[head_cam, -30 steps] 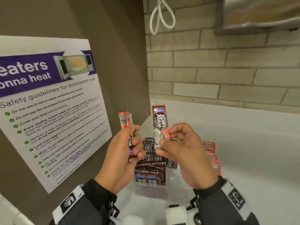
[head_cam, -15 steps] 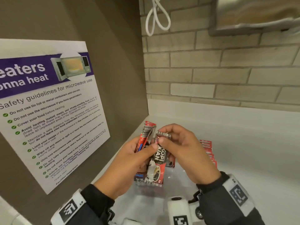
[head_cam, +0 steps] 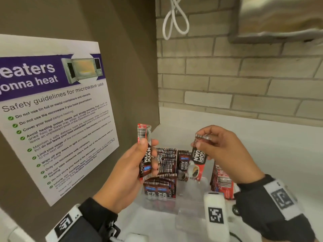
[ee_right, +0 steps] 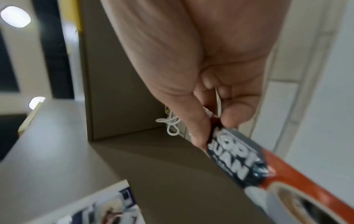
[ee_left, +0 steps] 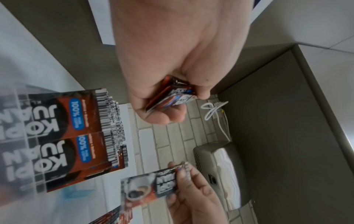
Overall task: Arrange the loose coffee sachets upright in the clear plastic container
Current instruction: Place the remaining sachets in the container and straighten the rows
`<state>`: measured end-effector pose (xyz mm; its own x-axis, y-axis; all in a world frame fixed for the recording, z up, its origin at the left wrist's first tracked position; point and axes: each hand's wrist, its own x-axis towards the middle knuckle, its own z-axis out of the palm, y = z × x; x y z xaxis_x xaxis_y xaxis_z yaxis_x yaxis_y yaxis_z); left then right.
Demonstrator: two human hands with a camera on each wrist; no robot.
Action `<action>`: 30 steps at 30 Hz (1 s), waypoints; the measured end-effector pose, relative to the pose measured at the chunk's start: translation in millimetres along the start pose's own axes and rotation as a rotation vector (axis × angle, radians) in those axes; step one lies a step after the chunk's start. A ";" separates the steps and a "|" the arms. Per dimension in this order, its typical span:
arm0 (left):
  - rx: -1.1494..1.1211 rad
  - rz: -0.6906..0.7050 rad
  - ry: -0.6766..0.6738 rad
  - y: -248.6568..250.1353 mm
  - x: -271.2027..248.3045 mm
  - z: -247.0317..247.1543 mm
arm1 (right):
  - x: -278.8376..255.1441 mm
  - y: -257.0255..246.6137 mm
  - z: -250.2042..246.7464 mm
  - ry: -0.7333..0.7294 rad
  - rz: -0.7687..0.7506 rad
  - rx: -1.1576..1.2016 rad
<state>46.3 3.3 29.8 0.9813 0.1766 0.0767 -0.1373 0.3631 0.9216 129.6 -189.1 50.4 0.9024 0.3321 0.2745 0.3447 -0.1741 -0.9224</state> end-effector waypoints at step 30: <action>-0.224 -0.115 -0.037 8.7 -11.4 -21.9 | 38.6 28.2 36.1 -0.136 0.196 -0.732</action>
<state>31.0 24.5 28.6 0.9959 0.0901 -0.0061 -0.0468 0.5736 0.8178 164.9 -147.6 25.2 0.9412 0.3349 0.0450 0.3078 -0.7948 -0.5229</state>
